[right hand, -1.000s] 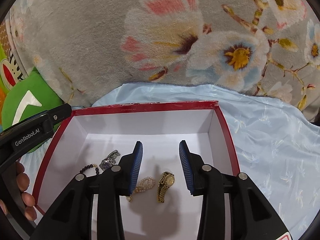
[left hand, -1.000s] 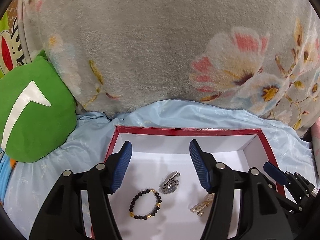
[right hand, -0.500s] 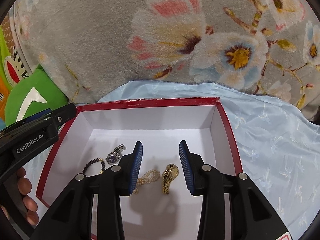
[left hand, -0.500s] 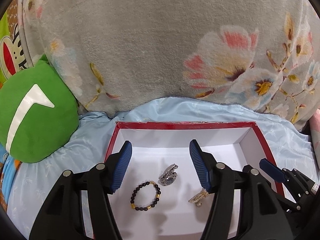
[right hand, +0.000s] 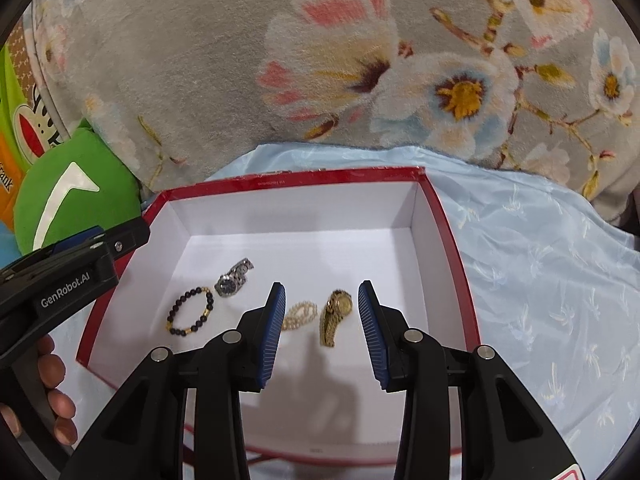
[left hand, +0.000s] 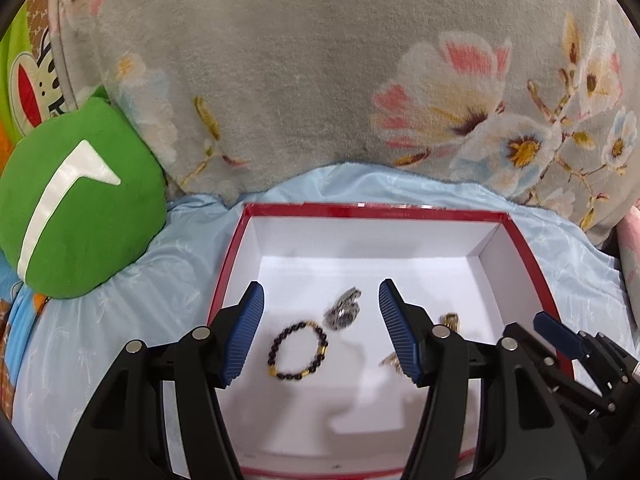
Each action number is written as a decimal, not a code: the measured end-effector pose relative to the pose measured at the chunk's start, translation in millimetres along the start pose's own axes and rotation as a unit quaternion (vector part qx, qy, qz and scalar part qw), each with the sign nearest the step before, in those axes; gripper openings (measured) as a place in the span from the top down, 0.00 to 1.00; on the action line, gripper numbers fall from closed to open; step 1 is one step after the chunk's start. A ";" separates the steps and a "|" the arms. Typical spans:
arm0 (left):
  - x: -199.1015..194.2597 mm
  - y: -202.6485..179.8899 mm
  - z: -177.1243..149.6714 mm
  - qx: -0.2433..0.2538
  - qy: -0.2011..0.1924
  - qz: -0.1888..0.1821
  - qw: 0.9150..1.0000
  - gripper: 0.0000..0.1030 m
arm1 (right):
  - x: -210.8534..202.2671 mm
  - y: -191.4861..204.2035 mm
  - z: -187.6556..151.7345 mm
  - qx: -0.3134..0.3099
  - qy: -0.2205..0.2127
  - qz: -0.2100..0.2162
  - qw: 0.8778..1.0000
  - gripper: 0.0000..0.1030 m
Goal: Organize jewelry
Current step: 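Withdraw both tools from the box back toward the gold bangle, then lower the left tool around the gold bangle and close on it, then close the right tool on the silver ring while the left tool lifts the bangle, then carry the bangle and silver ring over the red box and lower them, then open both tools to drop the bangle and ring into the box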
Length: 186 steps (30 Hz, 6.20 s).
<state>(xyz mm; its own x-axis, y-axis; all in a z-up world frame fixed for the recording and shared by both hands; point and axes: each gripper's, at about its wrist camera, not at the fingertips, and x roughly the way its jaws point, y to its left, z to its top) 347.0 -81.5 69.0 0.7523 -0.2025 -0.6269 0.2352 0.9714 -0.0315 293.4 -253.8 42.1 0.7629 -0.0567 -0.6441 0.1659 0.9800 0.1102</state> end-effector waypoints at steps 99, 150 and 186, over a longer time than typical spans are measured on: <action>-168.5 73.9 -276.7 -0.033 0.137 0.001 0.990 0.47 | -117.5 75.9 -219.4 -0.074 0.095 0.086 0.989 0.57; -149.4 34.4 -134.3 0.001 0.037 -0.037 0.999 0.47 | -128.3 30.6 -104.1 -0.040 0.006 0.078 0.996 0.80; 65.6 -17.6 39.6 0.031 0.020 0.012 0.999 0.47 | 75.5 -10.5 43.1 -0.012 0.038 0.040 0.998 0.80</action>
<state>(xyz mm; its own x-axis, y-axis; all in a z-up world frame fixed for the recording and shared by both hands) 416.6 -116.8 59.2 0.7333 -0.1725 -0.6576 0.2560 0.9661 0.0320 376.2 -276.6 24.9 0.7233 0.0366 -0.6896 0.0903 0.9850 0.1470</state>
